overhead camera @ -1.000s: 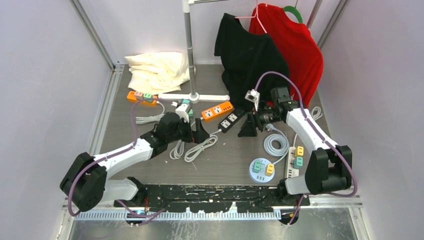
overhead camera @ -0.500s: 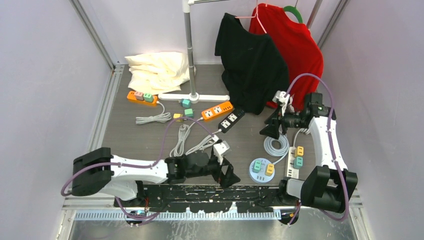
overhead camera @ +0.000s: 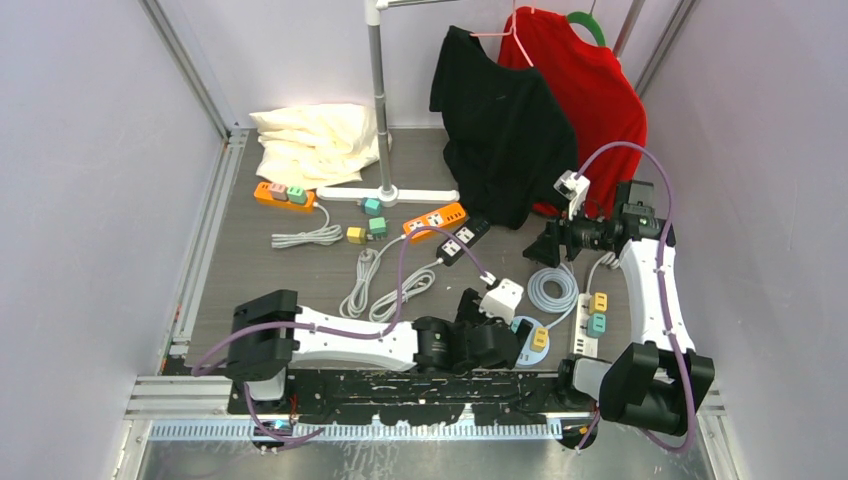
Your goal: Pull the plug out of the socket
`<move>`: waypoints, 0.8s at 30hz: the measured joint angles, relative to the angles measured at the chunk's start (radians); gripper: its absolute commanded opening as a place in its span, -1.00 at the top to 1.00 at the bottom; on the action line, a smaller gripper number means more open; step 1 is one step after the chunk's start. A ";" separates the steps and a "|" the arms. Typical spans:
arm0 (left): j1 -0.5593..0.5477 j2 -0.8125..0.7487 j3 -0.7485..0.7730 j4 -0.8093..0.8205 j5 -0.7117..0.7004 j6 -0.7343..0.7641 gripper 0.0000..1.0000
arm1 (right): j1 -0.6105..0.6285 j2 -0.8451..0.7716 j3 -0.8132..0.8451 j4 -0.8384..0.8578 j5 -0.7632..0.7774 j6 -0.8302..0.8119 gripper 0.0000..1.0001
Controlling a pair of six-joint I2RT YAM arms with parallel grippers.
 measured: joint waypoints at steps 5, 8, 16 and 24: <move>-0.003 0.047 0.076 -0.111 -0.020 -0.023 -0.76 | 0.004 -0.005 0.004 0.026 0.026 0.080 -0.34; -0.002 0.047 0.076 -0.110 -0.023 -0.001 -0.76 | 0.004 -0.016 0.006 0.037 0.035 0.110 -0.33; 0.016 0.017 -0.053 0.157 0.052 0.056 -0.76 | -0.038 -0.103 -0.006 0.088 0.037 0.154 -0.36; 0.045 0.132 0.227 -0.148 -0.021 -0.129 -0.39 | -0.086 -0.201 -0.104 0.075 0.054 0.154 -0.37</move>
